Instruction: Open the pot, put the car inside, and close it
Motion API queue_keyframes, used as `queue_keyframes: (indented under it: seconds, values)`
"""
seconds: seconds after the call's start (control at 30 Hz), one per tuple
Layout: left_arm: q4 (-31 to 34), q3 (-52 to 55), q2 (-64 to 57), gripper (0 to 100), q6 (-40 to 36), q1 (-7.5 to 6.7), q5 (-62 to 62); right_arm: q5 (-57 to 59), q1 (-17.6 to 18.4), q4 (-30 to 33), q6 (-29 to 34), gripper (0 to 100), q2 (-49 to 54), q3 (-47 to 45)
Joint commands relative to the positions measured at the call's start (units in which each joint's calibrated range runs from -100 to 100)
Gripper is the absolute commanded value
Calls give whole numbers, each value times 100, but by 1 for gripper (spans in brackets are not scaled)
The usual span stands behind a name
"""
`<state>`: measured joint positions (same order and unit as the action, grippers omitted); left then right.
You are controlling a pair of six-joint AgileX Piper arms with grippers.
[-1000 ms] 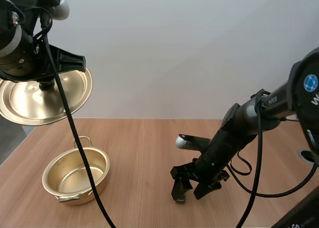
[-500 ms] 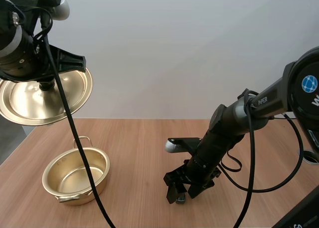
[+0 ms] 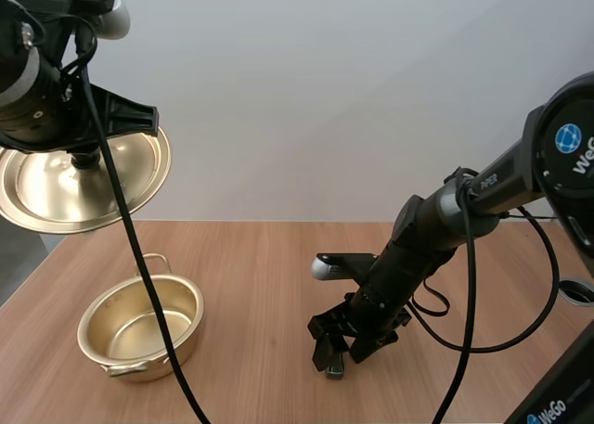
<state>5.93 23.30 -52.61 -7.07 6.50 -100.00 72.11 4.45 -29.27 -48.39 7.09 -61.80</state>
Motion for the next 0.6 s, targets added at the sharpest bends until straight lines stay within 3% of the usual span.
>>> queue_keyframes:
  seconds: [0.0,0.3,0.37,0.43,0.47,0.57]
  values:
    - [-6,-4,-4,0,3,3,0,-65,5,42,-9,100,-104,-22]
    - [-6,-4,-4,0,13,3,0,-148,5,-13,-163,100,-107,52]
    - [-6,-4,-4,0,13,3,0,-171,5,-13,-190,70,-107,52]
    - [-6,-4,-4,0,13,3,0,-218,5,-13,-190,29,-107,52]
    - [-6,-4,-4,0,13,3,0,-218,5,-13,-146,2,-107,52]
    - [-6,-4,-4,0,52,3,0,-218,5,0,-129,0,-107,52]
